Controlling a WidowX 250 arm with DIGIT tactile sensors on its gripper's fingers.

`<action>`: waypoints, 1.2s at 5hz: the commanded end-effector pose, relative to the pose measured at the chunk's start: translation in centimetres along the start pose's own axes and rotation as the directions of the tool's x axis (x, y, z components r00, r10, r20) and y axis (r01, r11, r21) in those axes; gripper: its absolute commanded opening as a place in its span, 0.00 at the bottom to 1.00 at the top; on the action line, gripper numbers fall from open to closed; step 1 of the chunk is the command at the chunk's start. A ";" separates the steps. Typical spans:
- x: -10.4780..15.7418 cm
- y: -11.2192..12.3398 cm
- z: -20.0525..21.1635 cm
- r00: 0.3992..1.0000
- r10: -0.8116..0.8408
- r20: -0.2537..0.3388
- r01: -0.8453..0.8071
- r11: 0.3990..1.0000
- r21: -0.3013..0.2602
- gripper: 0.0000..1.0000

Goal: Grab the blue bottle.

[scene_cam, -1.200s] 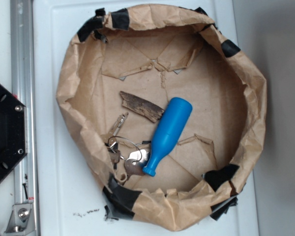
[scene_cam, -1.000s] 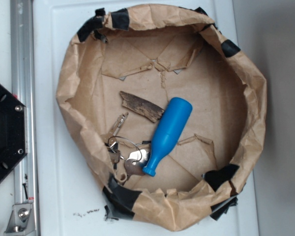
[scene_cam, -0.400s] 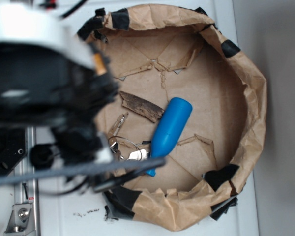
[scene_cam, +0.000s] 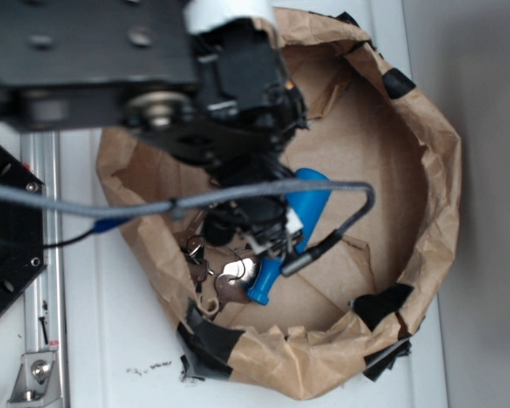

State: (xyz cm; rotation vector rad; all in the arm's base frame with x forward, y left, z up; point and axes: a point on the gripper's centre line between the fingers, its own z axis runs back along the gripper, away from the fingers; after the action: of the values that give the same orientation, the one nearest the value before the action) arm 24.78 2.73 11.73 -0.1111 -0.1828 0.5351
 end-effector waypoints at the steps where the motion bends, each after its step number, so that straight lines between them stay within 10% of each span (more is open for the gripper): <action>1: 1.2 -3.4 -3.7 0.989 -0.150 -0.010 0.150 0.988 -0.024 1.00; 3: 0.2 -7.2 -6.7 0.954 -0.285 -0.095 0.284 0.959 -0.026 1.00; 5: 0.8 -4.9 -7.4 0.977 -0.137 -0.163 0.134 0.990 -0.031 1.00; 6: -4.3 -7.9 -4.3 0.982 -0.118 -0.149 0.121 0.993 0.013 1.00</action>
State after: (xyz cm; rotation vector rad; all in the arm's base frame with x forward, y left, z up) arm 25.94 -5.49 6.53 -0.0966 0.0162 0.4409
